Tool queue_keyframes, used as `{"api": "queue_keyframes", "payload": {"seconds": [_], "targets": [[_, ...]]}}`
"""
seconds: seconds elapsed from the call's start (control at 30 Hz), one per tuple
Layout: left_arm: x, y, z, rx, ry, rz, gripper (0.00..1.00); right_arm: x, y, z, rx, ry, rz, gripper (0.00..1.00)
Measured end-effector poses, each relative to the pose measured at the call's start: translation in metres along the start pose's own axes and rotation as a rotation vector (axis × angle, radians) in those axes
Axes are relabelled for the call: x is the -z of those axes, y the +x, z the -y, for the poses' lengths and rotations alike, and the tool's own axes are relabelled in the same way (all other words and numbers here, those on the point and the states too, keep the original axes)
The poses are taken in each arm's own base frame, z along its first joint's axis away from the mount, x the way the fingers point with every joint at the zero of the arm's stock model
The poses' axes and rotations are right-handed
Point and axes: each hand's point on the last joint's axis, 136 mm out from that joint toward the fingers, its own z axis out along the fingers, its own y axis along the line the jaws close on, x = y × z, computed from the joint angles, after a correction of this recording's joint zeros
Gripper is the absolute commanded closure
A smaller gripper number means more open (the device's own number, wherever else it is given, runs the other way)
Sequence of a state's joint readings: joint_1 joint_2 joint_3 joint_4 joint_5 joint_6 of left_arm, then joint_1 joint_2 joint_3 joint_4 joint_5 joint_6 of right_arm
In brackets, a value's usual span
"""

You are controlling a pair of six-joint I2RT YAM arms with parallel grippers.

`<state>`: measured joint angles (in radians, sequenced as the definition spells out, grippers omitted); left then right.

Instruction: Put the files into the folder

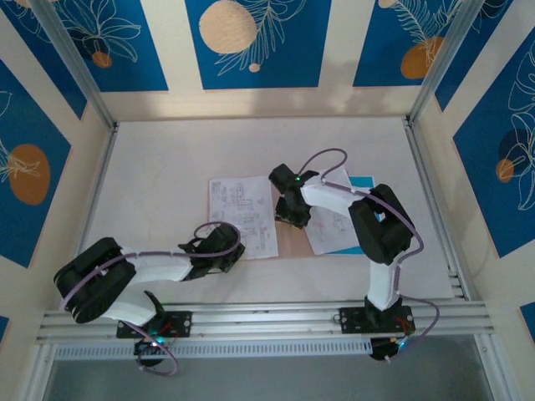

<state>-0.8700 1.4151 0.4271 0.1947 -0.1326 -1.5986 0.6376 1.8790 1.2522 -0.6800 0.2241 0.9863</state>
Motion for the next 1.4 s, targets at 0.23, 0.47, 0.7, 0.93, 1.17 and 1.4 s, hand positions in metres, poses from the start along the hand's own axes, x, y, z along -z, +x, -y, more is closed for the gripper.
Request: {"api": "queue_keyframes", "payload": {"seconds": [0.23, 0.47, 0.7, 0.93, 1.17, 1.4], "targets": [[0.0, 0.0, 0.001, 0.0, 0.002, 0.0, 1.0, -0.006, 0.002, 0.012, -0.055, -0.117, -0.055, 0.79], [0.0, 0.0, 0.001, 0.0, 0.001, 0.0, 1.0, -0.005, 0.002, 0.012, -0.074, -0.206, -0.074, 0.87], [0.0, 0.0, 0.001, 0.0, 0.0, 0.001, 1.0, -0.005, 0.002, 0.014, -0.079, -0.222, -0.095, 0.89], [0.0, -0.001, 0.002, 0.0, 0.001, 0.003, 1.0, -0.006, 0.002, 0.016, -0.106, -0.268, -0.13, 0.93], [0.001, -0.001, 0.001, 0.001, -0.001, 0.004, 1.0, -0.006, 0.002, 0.017, -0.147, -0.259, -0.161, 1.0], [0.002, -0.001, -0.001, 0.001, -0.004, 0.004, 1.0, -0.007, 0.002, 0.019, -0.218, -0.194, -0.201, 1.0]]}}
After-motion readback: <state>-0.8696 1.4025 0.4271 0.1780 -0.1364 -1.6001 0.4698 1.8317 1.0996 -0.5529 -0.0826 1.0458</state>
